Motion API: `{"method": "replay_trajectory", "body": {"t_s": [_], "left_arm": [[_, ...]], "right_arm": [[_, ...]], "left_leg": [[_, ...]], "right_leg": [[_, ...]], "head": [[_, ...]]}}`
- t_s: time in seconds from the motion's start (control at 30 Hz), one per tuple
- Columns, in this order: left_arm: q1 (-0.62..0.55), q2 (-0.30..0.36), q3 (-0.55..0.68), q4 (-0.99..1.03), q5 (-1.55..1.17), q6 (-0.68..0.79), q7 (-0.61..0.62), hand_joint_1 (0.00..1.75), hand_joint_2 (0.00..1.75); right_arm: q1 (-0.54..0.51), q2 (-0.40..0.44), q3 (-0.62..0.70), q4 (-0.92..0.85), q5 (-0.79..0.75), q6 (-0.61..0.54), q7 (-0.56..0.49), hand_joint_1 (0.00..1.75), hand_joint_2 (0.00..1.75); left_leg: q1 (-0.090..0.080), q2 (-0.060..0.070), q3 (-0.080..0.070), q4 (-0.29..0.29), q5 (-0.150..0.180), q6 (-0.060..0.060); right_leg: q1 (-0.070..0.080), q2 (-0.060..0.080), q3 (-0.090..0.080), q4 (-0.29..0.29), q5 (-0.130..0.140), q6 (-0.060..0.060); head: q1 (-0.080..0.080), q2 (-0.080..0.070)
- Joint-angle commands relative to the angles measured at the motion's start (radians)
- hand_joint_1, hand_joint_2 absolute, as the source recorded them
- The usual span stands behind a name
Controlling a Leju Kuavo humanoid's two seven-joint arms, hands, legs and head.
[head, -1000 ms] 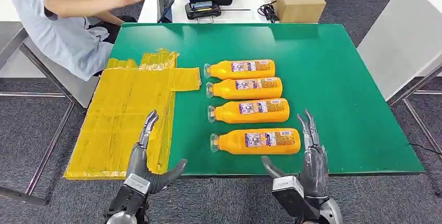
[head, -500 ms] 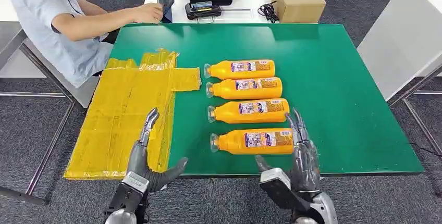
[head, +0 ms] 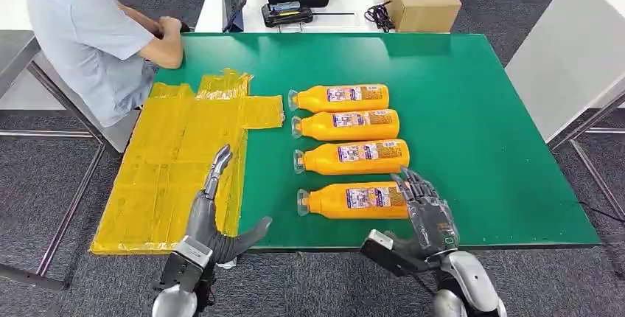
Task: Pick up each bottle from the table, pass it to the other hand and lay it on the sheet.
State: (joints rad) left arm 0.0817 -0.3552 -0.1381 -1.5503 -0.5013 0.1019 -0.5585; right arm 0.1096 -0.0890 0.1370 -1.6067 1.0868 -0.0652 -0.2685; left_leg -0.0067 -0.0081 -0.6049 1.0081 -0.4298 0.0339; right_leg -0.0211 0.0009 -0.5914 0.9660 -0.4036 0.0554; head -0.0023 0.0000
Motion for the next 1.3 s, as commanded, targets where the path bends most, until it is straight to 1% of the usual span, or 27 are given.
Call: {"method": "replay_trajectory", "body": {"t_s": [0.03, 0.17, 0.2, 0.3, 0.4, 0.47, 0.57, 0.63, 0.7, 0.8, 0.83, 0.87, 0.9, 0.93, 1.03, 1.2, 1.3], "left_arm": [[-0.047, 0.006, -0.038, 0.085, 0.002, -0.006, 0.002, 0.0, 1.75], [-0.057, 0.006, -0.054, 0.1, -0.001, -0.011, 0.005, 0.0, 1.75], [-0.057, 0.006, -0.055, 0.1, -0.001, -0.011, 0.005, 0.0, 1.75], [-0.059, 0.007, -0.06, 0.104, -0.001, -0.013, 0.005, 0.0, 1.75], [-0.061, 0.007, -0.076, 0.111, -0.002, -0.018, 0.006, 0.0, 1.75], [-0.061, 0.006, -0.077, 0.112, -0.002, -0.018, 0.006, 0.0, 1.75], [-0.061, 0.006, -0.078, 0.112, -0.002, -0.018, 0.006, 0.0, 1.75], [-0.06, 0.006, -0.082, 0.111, -0.002, -0.017, 0.006, 0.0, 1.75], [-0.059, 0.006, -0.085, 0.111, -0.002, -0.018, 0.006, 0.0, 1.75], [-0.057, 0.007, -0.095, 0.108, -0.004, -0.018, 0.007, 0.0, 1.75], [-0.057, 0.007, -0.095, 0.108, -0.004, -0.018, 0.007, 0.0, 1.75], [-0.057, 0.007, -0.096, 0.107, -0.005, -0.018, 0.007, 0.0, 1.75], [-0.057, 0.007, -0.096, 0.107, -0.005, -0.018, 0.007, 0.0, 1.75], [-0.057, 0.007, -0.095, 0.107, -0.005, -0.018, 0.007, 0.0, 1.75], [-0.057, 0.008, -0.096, 0.104, -0.006, -0.018, 0.008, 0.0, 1.75], [-0.052, 0.01, -0.1, 0.096, -0.01, -0.016, 0.009, 0.0, 1.75], [-0.055, 0.009, -0.099, 0.103, -0.01, -0.014, 0.009, 0.0, 1.75]], "right_arm": [[-0.087, -0.142, 0.061, 0.195, 0.005, 0.025, 0.021, 0.0, 1.75], [-0.139, -0.176, 0.092, 0.258, 0.009, 0.043, 0.032, 0.0, 1.75], [-0.144, -0.177, 0.092, 0.26, 0.009, 0.045, 0.032, 0.0, 1.75], [-0.157, -0.176, 0.1, 0.273, 0.008, 0.047, 0.032, 0.0, 1.75], [-0.207, -0.181, 0.138, 0.322, 0.007, 0.052, 0.03, 0.0, 1.75], [-0.21, -0.179, 0.14, 0.322, 0.008, 0.052, 0.03, 0.0, 1.75], [-0.207, -0.178, 0.141, 0.323, 0.009, 0.052, 0.03, 0.0, 1.75], [-0.22, -0.173, 0.158, 0.343, 0.002, 0.054, 0.027, 0.0, 1.75], [-0.224, -0.158, 0.173, 0.352, -0.005, 0.048, 0.019, 0.0, 1.75], [-0.232, -0.141, 0.209, 0.352, -0.005, 0.03, 0.015, 0.0, 1.75], [-0.232, -0.141, 0.209, 0.352, -0.005, 0.03, 0.015, 0.0, 1.75], [-0.232, -0.139, 0.211, 0.35, -0.005, 0.029, 0.017, 0.0, 1.75], [-0.232, -0.139, 0.211, 0.35, -0.005, 0.029, 0.017, 0.0, 1.75], [-0.232, -0.141, 0.21, 0.35, -0.005, 0.029, 0.016, 0.0, 1.75], [-0.235, -0.14, 0.216, 0.346, -0.003, 0.028, 0.013, 0.0, 1.75], [-0.256, -0.149, 0.284, 0.322, -0.024, 0.044, 0.011, 0.0, 1.75], [-0.28, -0.154, 0.289, 0.359, -0.05, 0.056, 0.025, 0.0, 1.75]], "left_leg": [[0.001, 0.0, 0.003, -0.001, 0.0, -0.001], [0.001, 0.001, 0.003, -0.001, 0.0, -0.001], [0.001, 0.002, 0.004, 0.0, -0.001, -0.002], [0.001, 0.001, 0.003, -0.001, -0.001, -0.002], [0.001, 0.003, 0.006, 0.0, -0.002, -0.002], [0.001, 0.002, 0.003, -0.001, -0.001, -0.002], [0.001, 0.001, 0.005, 0.0, -0.002, -0.002], [0.001, 0.001, 0.005, -0.001, -0.001, -0.002], [0.001, 0.001, 0.002, 0.0, -0.001, -0.001], [0.001, 0.002, 0.005, 0.0, -0.002, -0.002], [0.001, 0.002, 0.002, 0.0, -0.001, -0.001], [0.002, 0.002, 0.004, 0.0, -0.001, -0.002], [0.001, 0.002, 0.002, -0.001, -0.001, -0.001], [0.002, 0.002, 0.005, 0.0, -0.002, -0.002], [0.001, 0.001, 0.003, 0.0, -0.001, -0.002], [0.001, 0.003, 0.003, 0.0, -0.001, -0.002], [0.001, 0.002, 0.004, 0.0, -0.002, -0.002]], "right_leg": [[0.001, 0.0, 0.003, -0.002, 0.0, -0.001], [0.001, 0.001, 0.003, -0.002, 0.0, -0.001], [0.001, 0.001, 0.005, -0.002, 0.0, -0.002], [0.001, 0.0, 0.004, -0.001, -0.001, -0.002], [0.002, 0.002, 0.006, -0.001, -0.001, -0.003], [0.001, 0.002, 0.003, -0.001, 0.0, -0.002], [0.002, 0.0, 0.005, -0.001, -0.001, -0.003], [0.002, 0.0, 0.006, -0.001, -0.001, -0.003], [0.001, 0.001, 0.003, -0.001, 0.0, -0.001], [0.001, 0.001, 0.005, -0.001, -0.001, -0.002], [0.001, 0.001, 0.002, -0.001, 0.0, -0.002], [0.002, 0.002, 0.004, -0.001, -0.001, -0.002], [0.001, 0.001, 0.003, -0.001, 0.0, -0.002], [0.002, 0.001, 0.005, -0.001, -0.001, -0.003], [0.002, 0.001, 0.004, -0.001, -0.001, -0.002], [0.001, 0.002, 0.003, 0.0, 0.0, -0.002], [0.002, 0.001, 0.004, 0.0, -0.001, -0.003]], "head": [[0.0, 0.0], [0.0, 0.0], [0.0, 0.0], [0.0, 0.0], [0.0, 0.0], [0.0, 0.0], [0.0, 0.0], [0.0, 0.0], [0.0, 0.0], [0.0, 0.0], [0.0, 0.0], [0.0, 0.0], [0.0, 0.0], [0.0, 0.0], [0.0, 0.0], [0.0, 0.0], [0.0, 0.0]]}}
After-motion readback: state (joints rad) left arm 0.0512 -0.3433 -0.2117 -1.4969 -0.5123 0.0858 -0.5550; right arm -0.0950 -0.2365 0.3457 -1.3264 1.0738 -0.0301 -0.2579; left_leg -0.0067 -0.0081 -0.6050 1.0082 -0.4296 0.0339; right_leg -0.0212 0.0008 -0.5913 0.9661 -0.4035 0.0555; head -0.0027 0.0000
